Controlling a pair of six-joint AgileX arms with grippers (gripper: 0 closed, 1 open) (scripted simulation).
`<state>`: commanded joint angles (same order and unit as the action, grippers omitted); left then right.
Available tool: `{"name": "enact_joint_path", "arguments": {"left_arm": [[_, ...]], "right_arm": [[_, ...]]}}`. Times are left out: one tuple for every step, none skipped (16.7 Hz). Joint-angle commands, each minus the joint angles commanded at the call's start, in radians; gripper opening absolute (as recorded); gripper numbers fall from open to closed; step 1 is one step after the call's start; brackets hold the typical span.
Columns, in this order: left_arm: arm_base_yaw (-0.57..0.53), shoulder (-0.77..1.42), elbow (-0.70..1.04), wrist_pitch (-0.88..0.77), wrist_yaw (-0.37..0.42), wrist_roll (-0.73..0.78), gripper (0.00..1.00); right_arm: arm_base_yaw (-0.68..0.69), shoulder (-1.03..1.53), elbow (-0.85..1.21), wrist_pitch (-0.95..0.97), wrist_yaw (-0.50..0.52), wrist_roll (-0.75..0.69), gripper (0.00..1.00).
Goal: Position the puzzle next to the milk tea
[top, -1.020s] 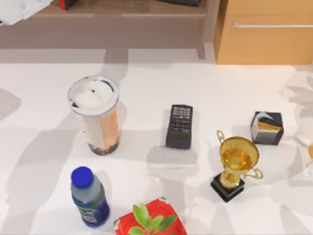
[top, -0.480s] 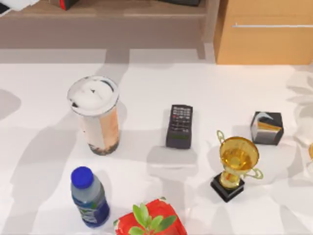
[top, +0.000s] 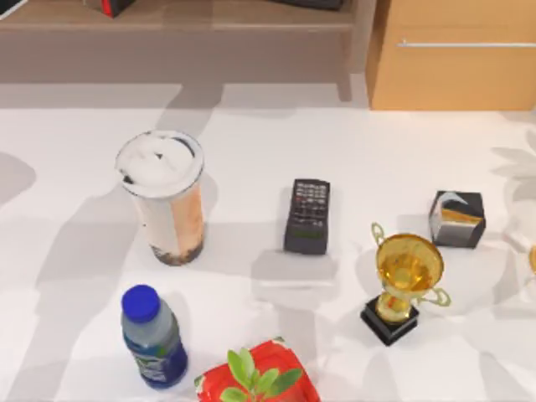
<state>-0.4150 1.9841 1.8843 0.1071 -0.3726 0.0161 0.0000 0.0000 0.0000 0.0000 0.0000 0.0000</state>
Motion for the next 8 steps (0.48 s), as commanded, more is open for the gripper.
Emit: {"name": "enact_joint_path", "arguments": {"left_arm": [[0.000, 0.002, 0.001, 0.000, 0.000, 0.000, 1.00], [0.000, 0.002, 0.001, 0.000, 0.000, 0.000, 1.00], [0.000, 0.002, 0.001, 0.000, 0.000, 0.000, 1.00], [0.000, 0.002, 0.001, 0.000, 0.000, 0.000, 1.00], [0.000, 0.002, 0.001, 0.000, 0.000, 0.000, 0.92], [0.000, 0.002, 0.001, 0.000, 0.000, 0.000, 0.85], [0.000, 0.002, 0.001, 0.000, 0.000, 0.000, 0.77], [0.000, 0.002, 0.001, 0.000, 0.000, 0.000, 0.70]], "right_arm": [[0.000, 0.000, 0.000, 0.000, 0.000, 0.000, 1.00], [0.000, 0.000, 0.000, 0.000, 0.000, 0.000, 1.00], [0.000, 0.000, 0.000, 0.000, 0.000, 0.000, 1.00], [0.000, 0.000, 0.000, 0.000, 0.000, 0.000, 1.00], [0.000, 0.000, 0.000, 0.000, 0.000, 0.000, 1.00], [0.000, 0.000, 0.000, 0.000, 0.000, 0.000, 1.00], [0.000, 0.000, 0.000, 0.000, 0.000, 0.000, 1.00], [0.000, 0.000, 0.000, 0.000, 0.000, 0.000, 1.00]]}}
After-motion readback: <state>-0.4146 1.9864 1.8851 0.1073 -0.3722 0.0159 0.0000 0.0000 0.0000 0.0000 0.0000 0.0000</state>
